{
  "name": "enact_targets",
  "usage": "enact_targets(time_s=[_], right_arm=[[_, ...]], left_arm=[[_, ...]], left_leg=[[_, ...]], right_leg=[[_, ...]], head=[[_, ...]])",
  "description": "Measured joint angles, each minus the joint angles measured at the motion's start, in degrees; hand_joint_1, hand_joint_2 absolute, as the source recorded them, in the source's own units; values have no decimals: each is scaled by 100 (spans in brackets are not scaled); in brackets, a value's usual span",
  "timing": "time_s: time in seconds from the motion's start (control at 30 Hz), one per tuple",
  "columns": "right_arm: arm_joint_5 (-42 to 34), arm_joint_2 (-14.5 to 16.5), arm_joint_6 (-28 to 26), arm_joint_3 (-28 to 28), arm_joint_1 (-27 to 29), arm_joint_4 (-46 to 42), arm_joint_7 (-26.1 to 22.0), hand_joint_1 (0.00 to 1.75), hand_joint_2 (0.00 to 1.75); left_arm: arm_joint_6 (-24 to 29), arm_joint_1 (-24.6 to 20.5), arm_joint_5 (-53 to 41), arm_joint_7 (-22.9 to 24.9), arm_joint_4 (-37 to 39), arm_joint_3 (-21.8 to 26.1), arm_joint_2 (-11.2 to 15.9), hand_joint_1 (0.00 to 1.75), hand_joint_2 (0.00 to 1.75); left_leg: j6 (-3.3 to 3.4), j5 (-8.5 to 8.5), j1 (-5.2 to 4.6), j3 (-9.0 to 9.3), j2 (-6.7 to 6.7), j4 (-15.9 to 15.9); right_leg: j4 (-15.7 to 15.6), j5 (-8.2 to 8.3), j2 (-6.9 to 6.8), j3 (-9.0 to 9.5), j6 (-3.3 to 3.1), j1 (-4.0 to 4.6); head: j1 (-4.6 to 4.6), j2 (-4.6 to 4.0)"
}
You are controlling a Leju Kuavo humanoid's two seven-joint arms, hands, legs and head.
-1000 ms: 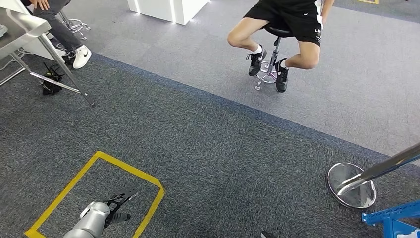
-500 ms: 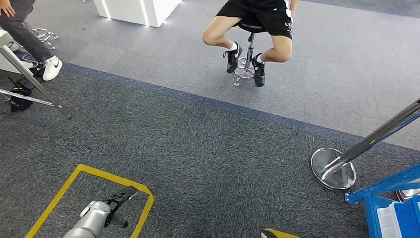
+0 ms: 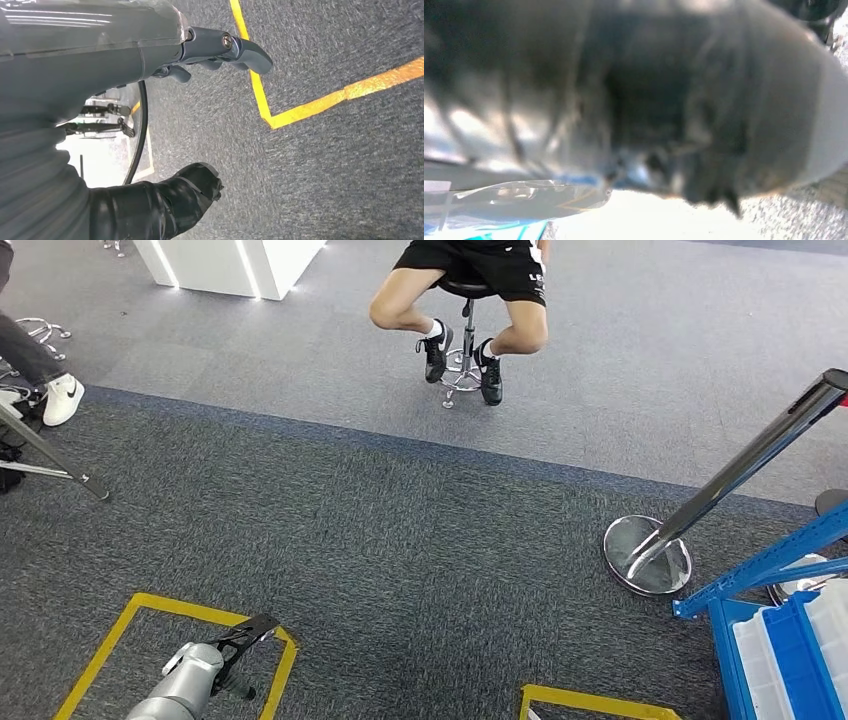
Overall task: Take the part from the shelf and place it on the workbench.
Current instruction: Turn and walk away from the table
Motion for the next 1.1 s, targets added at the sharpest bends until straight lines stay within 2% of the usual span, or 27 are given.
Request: enact_targets(time_s=[0.07,0.13,0.17,0.2,0.23,0.27,0.33,0.37,0.4,0.43,0.5,0.57,0.6,0.67,0.7,0.73,0.77,0.8,0.87,0.9,0.93,1.0,1.03,1.1], right_arm=[[1,-1,7,-23,-2,0,1,0,0],[8,10,31,-36,-10,0,1,0,0],[15,17,40,-37,-7,0,1,0,0],[25,26,47,-37,2,0,1,0,0],[37,31,49,-37,12,1,1,0,0],[47,38,49,-37,19,1,1,0,0],[63,54,48,-37,22,2,-1,0,0],[65,61,48,-37,17,2,-1,0,0],[66,68,48,-38,15,2,-1,0,0],[66,73,47,-38,18,2,-1,0,0],[66,75,45,-39,32,2,-1,0,0],[66,74,41,-39,39,2,-1,0,0],[67,73,38,-39,37,2,-1,0,0],[68,73,30,-39,33,2,-1,0,0],[68,73,26,-39,33,2,-1,0,0],[68,72,23,-39,33,2,-1,0,0],[69,72,21,-39,35,2,-1,0,0],[84,74,22,-39,39,2,-1,0,0],[201,102,32,-31,45,4,4,0,0],[301,142,22,-10,41,7,14,0,0],[401,199,-19,26,27,10,27,0,0],[513,329,-192,99,-16,20,53,0,0],[521,388,-294,119,-36,26,58,0,0],[503,473,-438,124,-64,39,54,0,0]], left_arm=[[1,-5,0,0,0,0,-2,0,175],[8,0,18,-3,0,0,5,0,175],[14,10,33,-8,0,0,10,0,175],[20,23,48,-14,0,0,16,0,175],[25,37,57,-21,0,0,18,0,175],[26,47,62,-27,0,0,20,0,175],[28,49,64,-35,0,0,30,0,175],[29,46,65,-40,0,0,37,0,175],[32,44,67,-44,0,0,44,0,175],[33,44,68,-46,0,1,48,0,175],[36,39,72,-49,0,2,50,0,175],[37,29,73,-52,0,2,47,0,175],[37,29,73,-53,0,1,47,0,175],[37,40,73,-55,0,1,50,0,175],[37,48,73,-55,0,1,52,0,131],[37,53,73,-55,0,1,53,0,87],[38,56,75,-58,0,1,53,0,44],[45,57,91,-67,0,1,53,0,0],[85,80,192,-119,0,18,68,0,0],[103,109,280,-161,0,46,93,0,0],[96,148,370,-201,0,95,122,0,0],[-6,231,467,-246,0,211,164,0,0],[-63,273,433,-251,0,251,167,0,44],[-68,362,251,-260,0,269,153,0,131]], left_leg=[[-52,-168,22,-74,-116,215],[-76,-513,33,-364,-318,850],[-82,-671,34,-558,-371,1238],[-85,-743,34,-713,-394,1527],[-83,-703,34,-787,-403,1629],[-75,-550,34,-752,-410,1499],[-48,-126,38,-446,-500,766],[-35,10,38,-293,-572,420],[-20,74,35,-200,-628,203],[-3,75,24,-166,-664,118],[52,106,18,-161,-607,80],[129,152,34,-139,-527,16],[162,169,42,-130,-481,-14],[194,173,26,-133,-390,-24],[196,170,21,-137,-339,-21],[197,166,18,-137,-292,-19],[193,161,16,-134,-247,-16],[184,152,16,-125,-207,-14],[146,125,4,-102,-133,-4],[118,111,-5,-94,-92,-1],[88,98,-12,-88,-47,1],[22,84,-11,-67,45,-10],[-13,53,0,-62,22,13],[-64,-156,23,-170,-165,302]], right_leg=[[-58,32,78,46,-76,-26],[-82,48,154,68,-127,-31],[-79,47,199,66,-139,-22],[-72,44,248,65,-144,-14],[-61,40,301,65,-148,-7],[-44,35,357,65,-149,-5],[2,13,462,59,-134,-9],[34,-1,511,43,-114,-6],[56,-5,550,21,-87,-6],[65,-1,585,-2,-58,-9],[55,19,641,-31,7,-16],[189,-91,531,-93,52,-8],[436,-244,424,-203,72,-3],[1178,-623,231,-543,108,-16],[1510,-744,194,-696,124,-27],[1655,-757,178,-759,134,-37],[1589,-667,164,-716,138,-46],[1286,-485,137,-553,132,-52],[451,-154,-12,-117,92,-31],[161,-70,-68,29,63,-9],[26,-51,-89,89,36,15],[-8,-42,7,85,-21,38],[-36,-27,55,97,-51,31],[-95,1,125,134,-126,2]], head=[[-10,0],[-26,0],[-29,0],[-28,0],[-27,0],[-28,0],[-26,0],[-24,0],[-22,0],[-23,0],[-23,0],[-12,0],[-4,0],[11,0],[11,0],[12,0],[12,0],[13,0],[15,0],[11,0],[9,0],[2,0],[2,0],[-4,0]])
